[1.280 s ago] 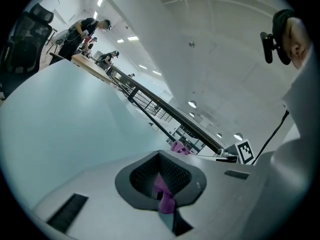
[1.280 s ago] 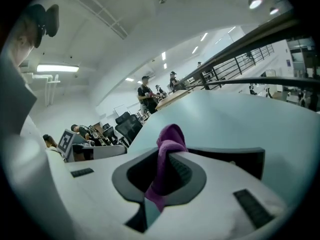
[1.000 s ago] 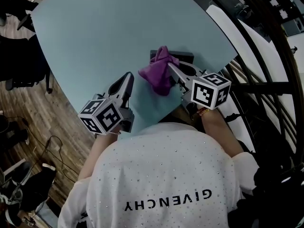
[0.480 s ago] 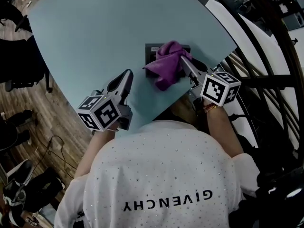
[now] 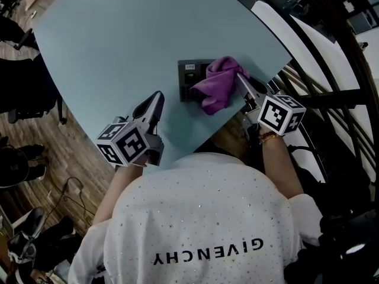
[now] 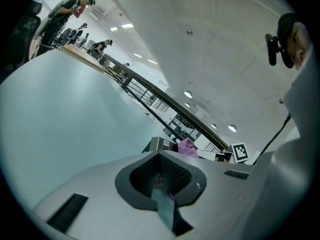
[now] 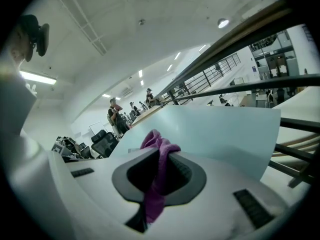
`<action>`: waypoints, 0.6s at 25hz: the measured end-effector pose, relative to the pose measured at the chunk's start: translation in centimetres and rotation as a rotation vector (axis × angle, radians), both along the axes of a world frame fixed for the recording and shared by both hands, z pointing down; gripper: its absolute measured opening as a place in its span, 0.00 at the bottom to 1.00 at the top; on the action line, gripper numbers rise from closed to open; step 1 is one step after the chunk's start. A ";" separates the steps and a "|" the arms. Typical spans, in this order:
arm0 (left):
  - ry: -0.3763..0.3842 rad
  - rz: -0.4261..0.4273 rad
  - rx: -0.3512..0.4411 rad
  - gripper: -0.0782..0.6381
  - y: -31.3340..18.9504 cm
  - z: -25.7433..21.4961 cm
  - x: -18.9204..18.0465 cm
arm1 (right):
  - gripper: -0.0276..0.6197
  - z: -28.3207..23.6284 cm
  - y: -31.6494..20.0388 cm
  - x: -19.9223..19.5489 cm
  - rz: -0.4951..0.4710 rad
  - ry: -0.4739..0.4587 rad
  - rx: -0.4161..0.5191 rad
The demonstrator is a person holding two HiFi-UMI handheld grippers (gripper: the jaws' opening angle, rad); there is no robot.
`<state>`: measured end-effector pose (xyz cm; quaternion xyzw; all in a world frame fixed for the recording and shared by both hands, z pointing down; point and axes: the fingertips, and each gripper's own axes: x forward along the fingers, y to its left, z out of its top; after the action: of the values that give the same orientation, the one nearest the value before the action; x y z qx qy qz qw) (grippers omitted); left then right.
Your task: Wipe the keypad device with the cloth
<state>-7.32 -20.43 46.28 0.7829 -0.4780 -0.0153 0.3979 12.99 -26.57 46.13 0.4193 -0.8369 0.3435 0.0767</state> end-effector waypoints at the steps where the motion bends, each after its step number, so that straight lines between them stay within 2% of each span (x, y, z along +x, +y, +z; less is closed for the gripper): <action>1: 0.003 -0.001 -0.001 0.11 0.0 0.0 -0.1 | 0.08 0.0 -0.1 0.3 0.010 0.001 0.000; 10: 0.040 -0.065 0.000 0.11 0.9 -0.3 -2.4 | 0.08 -0.3 -0.7 3.0 0.094 0.034 0.004; 15: 0.020 -0.084 -0.016 0.11 2.3 1.0 -4.0 | 0.08 -1.3 0.0 2.8 0.095 0.049 0.039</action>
<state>-11.35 -18.10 47.23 0.7587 -0.5067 -0.0361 0.4078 15.84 -26.56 44.84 0.4682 -0.8205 0.3199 0.0725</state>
